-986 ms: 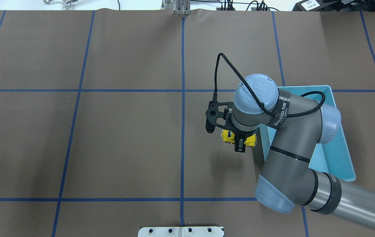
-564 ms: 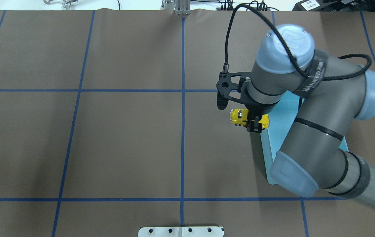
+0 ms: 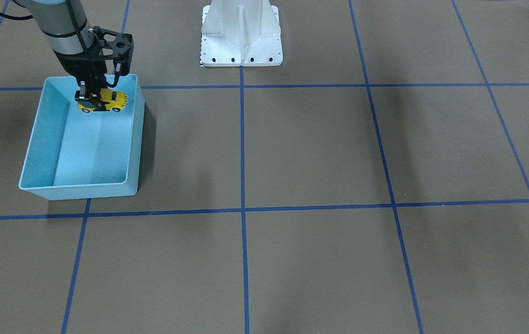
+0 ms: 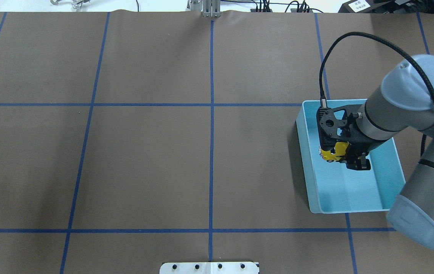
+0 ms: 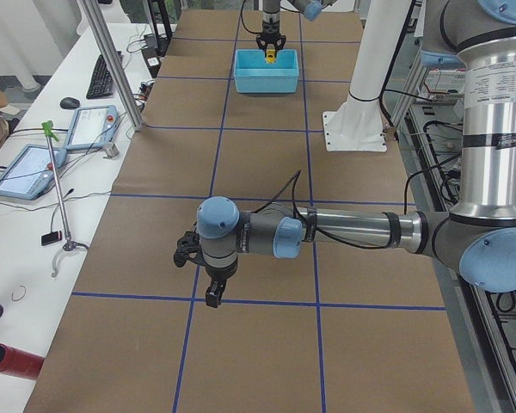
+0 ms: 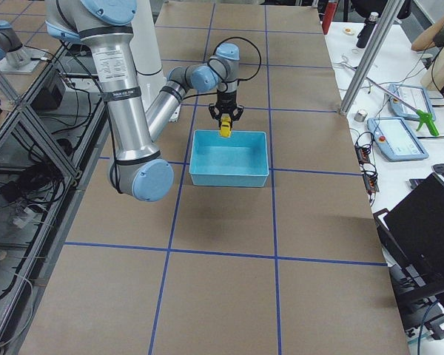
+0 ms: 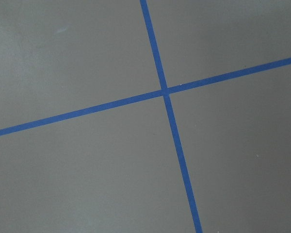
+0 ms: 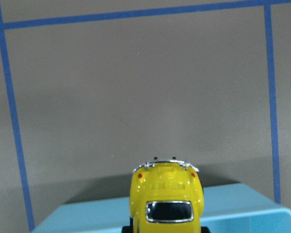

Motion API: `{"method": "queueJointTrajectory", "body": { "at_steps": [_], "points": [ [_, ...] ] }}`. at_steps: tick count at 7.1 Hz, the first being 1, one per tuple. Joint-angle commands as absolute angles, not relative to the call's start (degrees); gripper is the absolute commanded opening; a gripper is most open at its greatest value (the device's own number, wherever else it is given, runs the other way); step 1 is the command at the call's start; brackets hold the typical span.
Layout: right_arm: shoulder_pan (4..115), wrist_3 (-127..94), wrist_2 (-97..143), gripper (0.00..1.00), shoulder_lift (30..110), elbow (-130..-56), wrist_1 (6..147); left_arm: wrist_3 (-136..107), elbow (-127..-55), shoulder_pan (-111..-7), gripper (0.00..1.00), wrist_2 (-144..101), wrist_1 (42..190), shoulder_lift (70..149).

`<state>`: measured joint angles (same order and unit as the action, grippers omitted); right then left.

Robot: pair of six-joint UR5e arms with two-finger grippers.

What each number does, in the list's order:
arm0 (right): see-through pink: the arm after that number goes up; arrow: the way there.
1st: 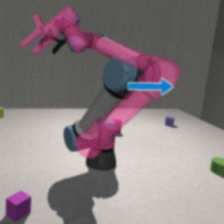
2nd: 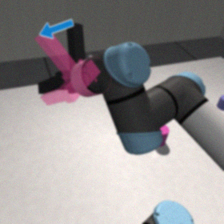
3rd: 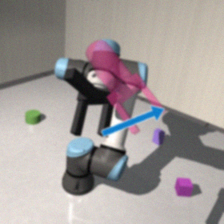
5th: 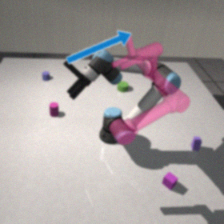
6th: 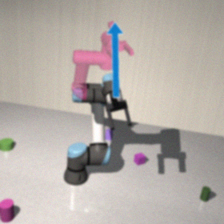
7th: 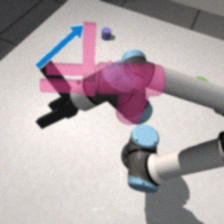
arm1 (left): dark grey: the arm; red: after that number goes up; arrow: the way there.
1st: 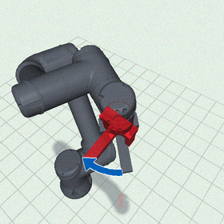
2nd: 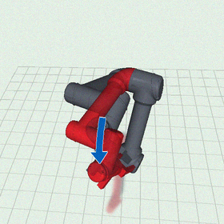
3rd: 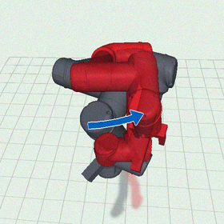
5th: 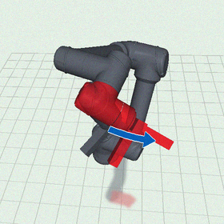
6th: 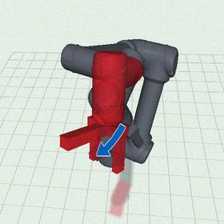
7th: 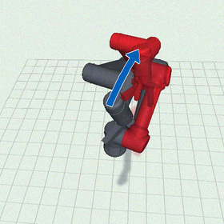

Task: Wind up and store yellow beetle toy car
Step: 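Lift the car with the right gripper and carry it over the bin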

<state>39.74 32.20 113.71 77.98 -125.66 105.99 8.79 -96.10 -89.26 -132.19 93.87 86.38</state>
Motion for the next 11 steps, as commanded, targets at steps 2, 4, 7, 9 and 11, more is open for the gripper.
{"method": "queueJointTrajectory", "body": {
  "at_steps": [2,4,7,9,11],
  "points": [
    [38.07,31.91,113.2,0.0,81.39,-115.1,91.99,8.79,-96.06,-89.21,1.0,-132.19,93.87,86.4],
    [36.75,31.82,112.5,0.0,82.17,-112.16,88.95,8.79,-96.06,-89.21,1.0,-132.19,93.87,86.31],
    [35.42,30.59,112.41,0.0,84.11,-110.22,84.91,8.88,-96.06,-89.21,1.0,-132.19,93.87,86.4],
    [35.07,27.95,112.59,0.99,84.11,-110.91,84.73,8.88,-96.06,-89.21,1.0,-132.19,93.87,86.4],
    [36.38,27.86,113.02,1.0,84.98,-113.36,84.73,8.88,-96.15,-89.21,1.0,-132.19,93.87,86.4]
  ]
}}
